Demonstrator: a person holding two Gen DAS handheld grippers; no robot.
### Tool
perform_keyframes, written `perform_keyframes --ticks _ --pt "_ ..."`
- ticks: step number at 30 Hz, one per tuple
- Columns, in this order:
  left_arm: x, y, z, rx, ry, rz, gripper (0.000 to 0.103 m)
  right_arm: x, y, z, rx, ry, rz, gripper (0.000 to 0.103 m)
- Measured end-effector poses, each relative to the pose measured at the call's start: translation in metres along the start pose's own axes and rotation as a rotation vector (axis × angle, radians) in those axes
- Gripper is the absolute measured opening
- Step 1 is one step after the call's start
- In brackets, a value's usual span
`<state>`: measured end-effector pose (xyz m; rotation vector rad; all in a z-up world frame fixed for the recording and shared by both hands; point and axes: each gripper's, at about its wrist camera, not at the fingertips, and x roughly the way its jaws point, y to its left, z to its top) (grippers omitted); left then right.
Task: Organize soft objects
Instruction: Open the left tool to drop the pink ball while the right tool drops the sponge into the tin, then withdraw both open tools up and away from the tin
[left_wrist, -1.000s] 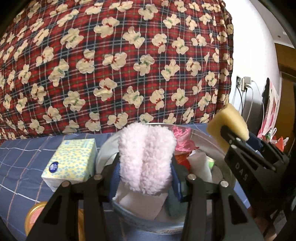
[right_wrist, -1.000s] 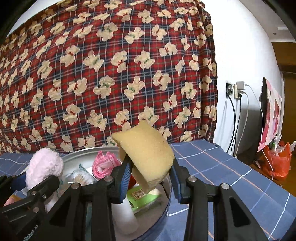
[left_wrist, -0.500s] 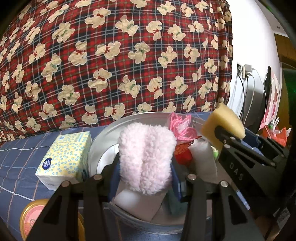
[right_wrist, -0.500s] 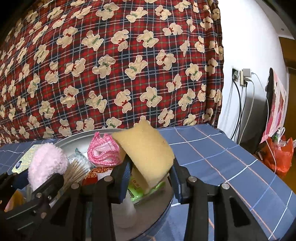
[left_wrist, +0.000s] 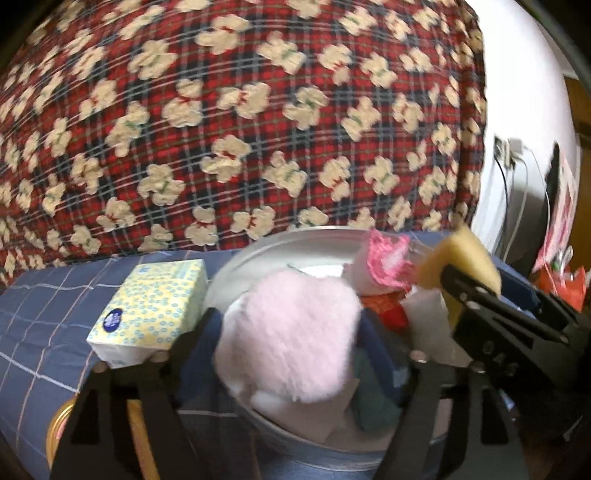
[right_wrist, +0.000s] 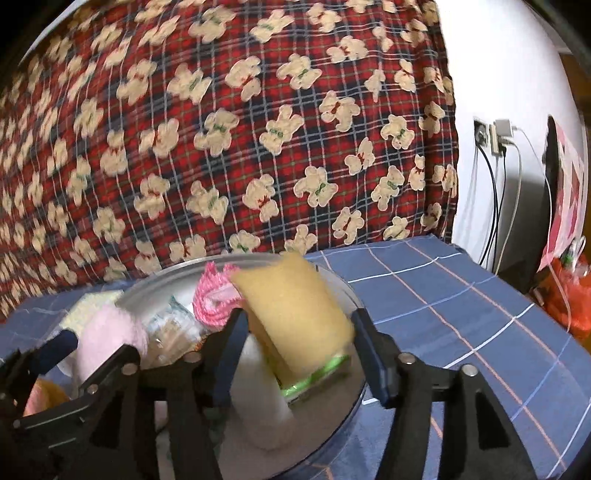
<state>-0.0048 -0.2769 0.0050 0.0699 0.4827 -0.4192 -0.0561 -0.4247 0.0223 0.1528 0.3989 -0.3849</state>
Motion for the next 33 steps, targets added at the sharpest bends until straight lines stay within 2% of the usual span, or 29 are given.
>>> perform_keyframes --ticks 1,2,4,6,8,16,21,33 --pt "-0.001 0.003 0.000 -0.016 -0.008 0.005 0.098 -0.004 -0.003 0.001 0.022 -0.022 0.016 0.066" --pt "-0.003 0.006 0.000 -0.034 -0.017 0.008 0.103 -0.009 -0.006 0.003 0.046 -0.052 0.032 0.073" --pt "-0.008 0.014 0.002 -0.076 -0.040 0.016 0.103 -0.020 -0.011 0.005 0.086 -0.117 0.057 0.088" --pt "-0.015 0.019 0.003 -0.103 -0.072 0.005 0.103 -0.032 -0.013 0.005 0.104 -0.186 0.058 0.088" --pt "-0.020 0.016 0.004 -0.081 -0.098 -0.001 0.103 -0.037 -0.014 0.005 0.106 -0.221 0.046 0.088" --pt "-0.030 -0.003 0.003 0.065 -0.160 0.051 0.103 -0.041 -0.013 0.005 0.118 -0.258 -0.004 0.088" --pt "-0.032 0.001 0.002 0.050 -0.155 0.052 0.103 -0.044 -0.011 0.003 0.096 -0.270 -0.034 0.088" --pt "-0.036 0.013 -0.002 0.029 -0.158 0.059 0.103 -0.055 0.007 -0.004 0.058 -0.343 -0.046 0.088"
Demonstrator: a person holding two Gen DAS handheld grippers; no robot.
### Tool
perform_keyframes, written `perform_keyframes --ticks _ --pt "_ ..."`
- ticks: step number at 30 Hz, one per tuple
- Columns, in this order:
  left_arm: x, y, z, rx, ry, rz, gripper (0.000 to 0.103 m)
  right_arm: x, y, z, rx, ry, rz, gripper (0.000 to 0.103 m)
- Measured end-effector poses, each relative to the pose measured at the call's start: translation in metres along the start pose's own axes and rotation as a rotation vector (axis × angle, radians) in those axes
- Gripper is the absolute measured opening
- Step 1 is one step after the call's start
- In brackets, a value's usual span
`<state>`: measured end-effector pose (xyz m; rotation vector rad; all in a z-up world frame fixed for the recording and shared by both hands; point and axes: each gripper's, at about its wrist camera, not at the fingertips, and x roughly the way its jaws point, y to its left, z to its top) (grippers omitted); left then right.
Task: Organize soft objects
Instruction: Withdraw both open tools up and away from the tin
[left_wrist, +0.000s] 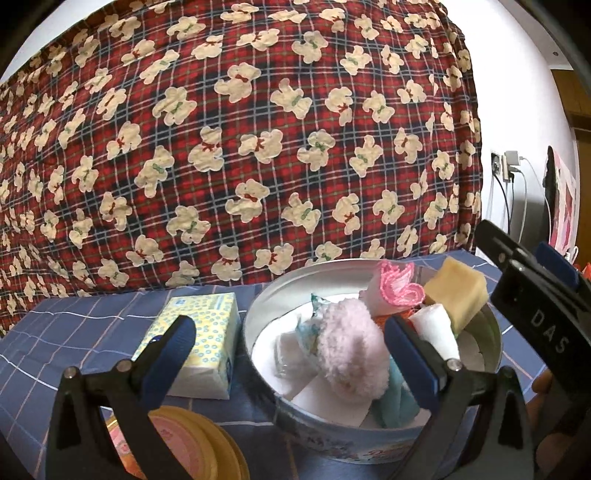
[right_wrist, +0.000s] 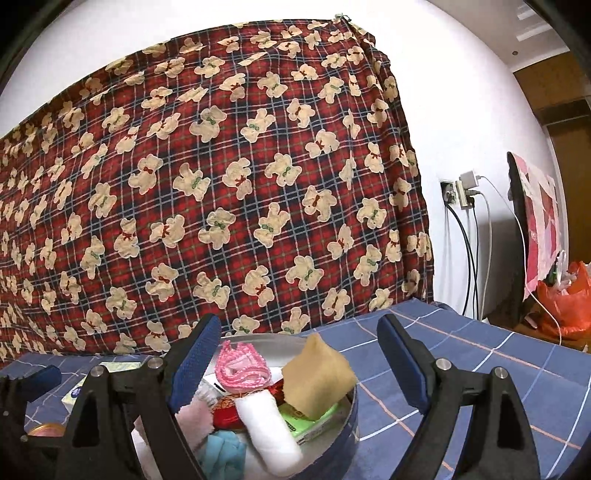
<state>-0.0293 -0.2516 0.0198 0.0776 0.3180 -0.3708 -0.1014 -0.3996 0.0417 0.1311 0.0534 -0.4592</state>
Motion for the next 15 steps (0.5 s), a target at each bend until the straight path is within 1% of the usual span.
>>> perform_keyframes --ticks 7,15 --pt "-0.003 0.004 -0.003 0.021 -0.023 0.046 0.103 -0.008 0.002 0.000 0.009 -0.031 -0.037 0.088" --pt "-0.005 0.008 -0.006 0.019 -0.021 0.049 0.103 -0.012 0.006 -0.001 0.006 -0.033 -0.039 0.088"
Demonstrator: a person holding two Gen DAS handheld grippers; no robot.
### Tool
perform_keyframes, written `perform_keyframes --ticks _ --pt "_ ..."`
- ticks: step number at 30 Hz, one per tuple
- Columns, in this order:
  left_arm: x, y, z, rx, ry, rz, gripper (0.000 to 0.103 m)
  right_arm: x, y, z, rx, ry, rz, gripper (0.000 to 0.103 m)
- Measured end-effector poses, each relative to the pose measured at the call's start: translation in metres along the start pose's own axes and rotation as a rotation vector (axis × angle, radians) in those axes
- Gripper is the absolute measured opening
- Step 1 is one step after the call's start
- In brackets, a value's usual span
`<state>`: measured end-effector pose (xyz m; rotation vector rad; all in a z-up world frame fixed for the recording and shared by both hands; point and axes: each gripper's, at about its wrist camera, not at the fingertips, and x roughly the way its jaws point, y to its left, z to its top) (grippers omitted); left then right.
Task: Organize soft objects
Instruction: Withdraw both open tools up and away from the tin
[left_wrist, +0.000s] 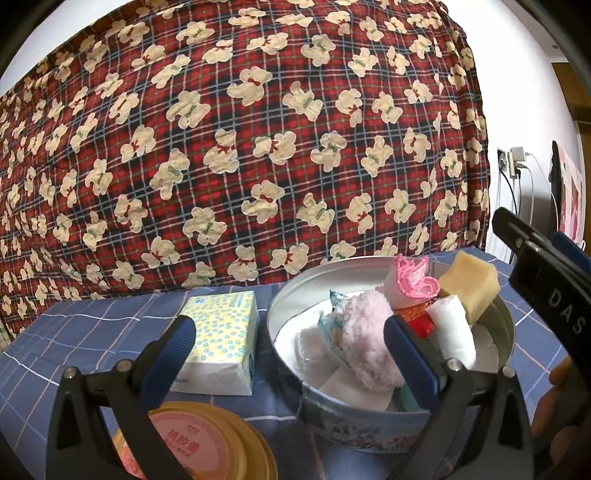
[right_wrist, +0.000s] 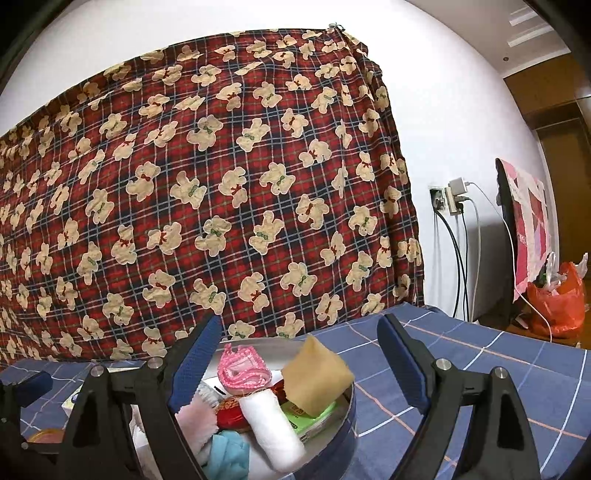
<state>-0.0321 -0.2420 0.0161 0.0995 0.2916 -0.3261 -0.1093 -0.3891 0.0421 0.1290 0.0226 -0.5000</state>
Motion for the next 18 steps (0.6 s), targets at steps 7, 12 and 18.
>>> perform_keyframes --ticks 7,12,18 --pt "-0.006 0.013 -0.006 -0.022 0.011 -0.004 0.103 -0.013 0.005 -0.002 0.008 -0.008 -0.009 0.088" --pt "-0.009 0.017 -0.007 -0.025 0.013 -0.006 0.103 -0.013 0.006 -0.002 0.007 -0.008 -0.012 0.088" --pt "-0.012 0.028 -0.010 -0.038 0.025 -0.008 0.103 -0.018 0.010 -0.004 0.009 -0.001 -0.007 0.088"
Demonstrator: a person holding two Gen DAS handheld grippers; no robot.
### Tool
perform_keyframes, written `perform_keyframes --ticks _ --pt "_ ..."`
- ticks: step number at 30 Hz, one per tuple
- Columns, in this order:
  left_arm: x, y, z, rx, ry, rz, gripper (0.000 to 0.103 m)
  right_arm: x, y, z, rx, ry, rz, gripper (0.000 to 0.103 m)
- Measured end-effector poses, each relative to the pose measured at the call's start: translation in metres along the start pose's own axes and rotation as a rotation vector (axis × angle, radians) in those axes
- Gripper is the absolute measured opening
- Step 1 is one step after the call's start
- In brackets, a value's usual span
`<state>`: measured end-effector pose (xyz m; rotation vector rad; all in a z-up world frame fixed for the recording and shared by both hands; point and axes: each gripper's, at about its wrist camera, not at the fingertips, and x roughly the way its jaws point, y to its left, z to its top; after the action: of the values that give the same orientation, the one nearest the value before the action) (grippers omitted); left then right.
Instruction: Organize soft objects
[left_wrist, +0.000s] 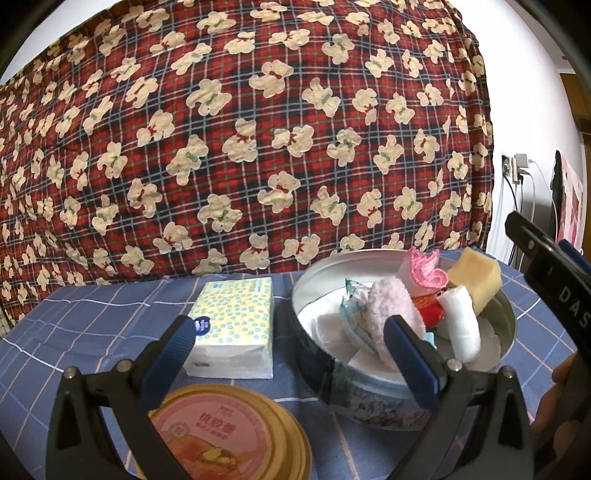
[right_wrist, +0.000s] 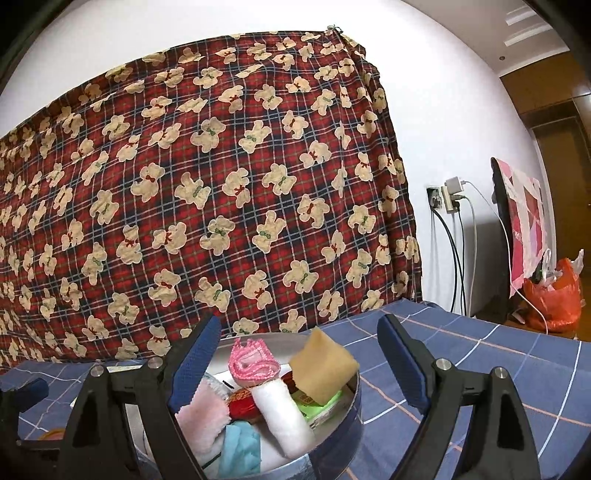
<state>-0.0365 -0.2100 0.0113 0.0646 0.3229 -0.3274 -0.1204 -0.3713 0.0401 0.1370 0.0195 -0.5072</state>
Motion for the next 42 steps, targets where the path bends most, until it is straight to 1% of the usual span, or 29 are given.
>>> perform_keyframes --ticks 9,16,27,34,42 --pt "-0.005 0.012 -0.003 0.006 0.017 -0.015 0.103 -0.006 0.022 -0.005 -0.022 0.037 0.040 0.088" --pt "-0.003 0.036 -0.005 -0.018 0.042 0.015 0.103 -0.011 0.048 -0.009 -0.042 0.066 0.089 0.088" --pt "-0.004 0.070 -0.007 -0.035 0.056 0.037 0.103 -0.018 0.083 -0.017 -0.054 0.113 0.157 0.088" --pt "-0.003 0.100 -0.010 -0.063 0.074 0.076 0.103 -0.024 0.106 -0.023 -0.082 0.147 0.206 0.088" --pt "-0.002 0.122 -0.011 -0.091 0.083 0.099 0.103 -0.027 0.124 -0.026 -0.107 0.162 0.237 0.088"
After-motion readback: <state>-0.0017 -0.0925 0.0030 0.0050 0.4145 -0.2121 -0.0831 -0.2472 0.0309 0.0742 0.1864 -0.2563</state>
